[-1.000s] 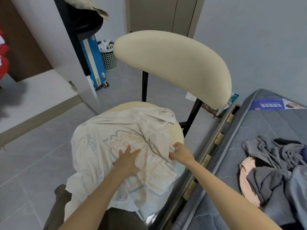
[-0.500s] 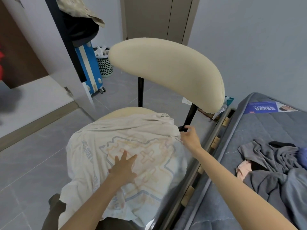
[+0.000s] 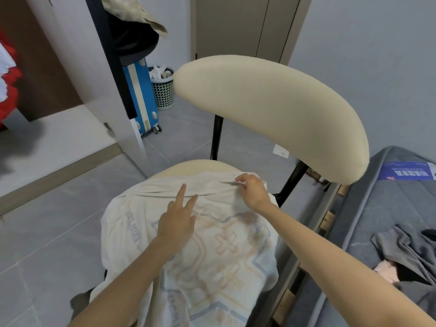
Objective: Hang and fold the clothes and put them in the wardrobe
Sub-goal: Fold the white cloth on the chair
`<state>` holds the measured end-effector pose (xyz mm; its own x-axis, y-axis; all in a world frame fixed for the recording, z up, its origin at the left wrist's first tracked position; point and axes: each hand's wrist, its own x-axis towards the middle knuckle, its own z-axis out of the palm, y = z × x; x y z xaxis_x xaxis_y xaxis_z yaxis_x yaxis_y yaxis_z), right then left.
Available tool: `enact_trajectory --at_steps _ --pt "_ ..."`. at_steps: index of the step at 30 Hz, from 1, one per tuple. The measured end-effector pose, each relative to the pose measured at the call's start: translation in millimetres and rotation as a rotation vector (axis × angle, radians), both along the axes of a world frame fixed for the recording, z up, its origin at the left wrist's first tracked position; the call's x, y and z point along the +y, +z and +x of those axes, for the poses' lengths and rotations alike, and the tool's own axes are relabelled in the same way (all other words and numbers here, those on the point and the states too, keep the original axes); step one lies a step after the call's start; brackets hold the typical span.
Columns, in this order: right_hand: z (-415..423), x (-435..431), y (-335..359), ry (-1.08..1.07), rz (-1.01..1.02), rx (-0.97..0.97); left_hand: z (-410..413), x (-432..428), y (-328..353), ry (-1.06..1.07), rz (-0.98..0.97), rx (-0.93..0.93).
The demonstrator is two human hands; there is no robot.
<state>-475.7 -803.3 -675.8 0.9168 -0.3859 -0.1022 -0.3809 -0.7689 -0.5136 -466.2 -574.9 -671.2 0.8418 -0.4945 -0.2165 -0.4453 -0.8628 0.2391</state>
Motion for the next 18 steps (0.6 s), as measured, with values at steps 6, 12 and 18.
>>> enact_trajectory --at_steps 6,12,18 --pt "36 -15 -24 -0.022 -0.198 0.345 49 -10 -17 0.018 -0.028 0.012" --pt "55 -9 -24 -0.007 -0.264 0.279 79 6 -41 0.139 -0.035 -0.073" --pt "112 26 25 0.005 0.070 -0.188 103 27 -29 0.395 -0.197 -0.152"
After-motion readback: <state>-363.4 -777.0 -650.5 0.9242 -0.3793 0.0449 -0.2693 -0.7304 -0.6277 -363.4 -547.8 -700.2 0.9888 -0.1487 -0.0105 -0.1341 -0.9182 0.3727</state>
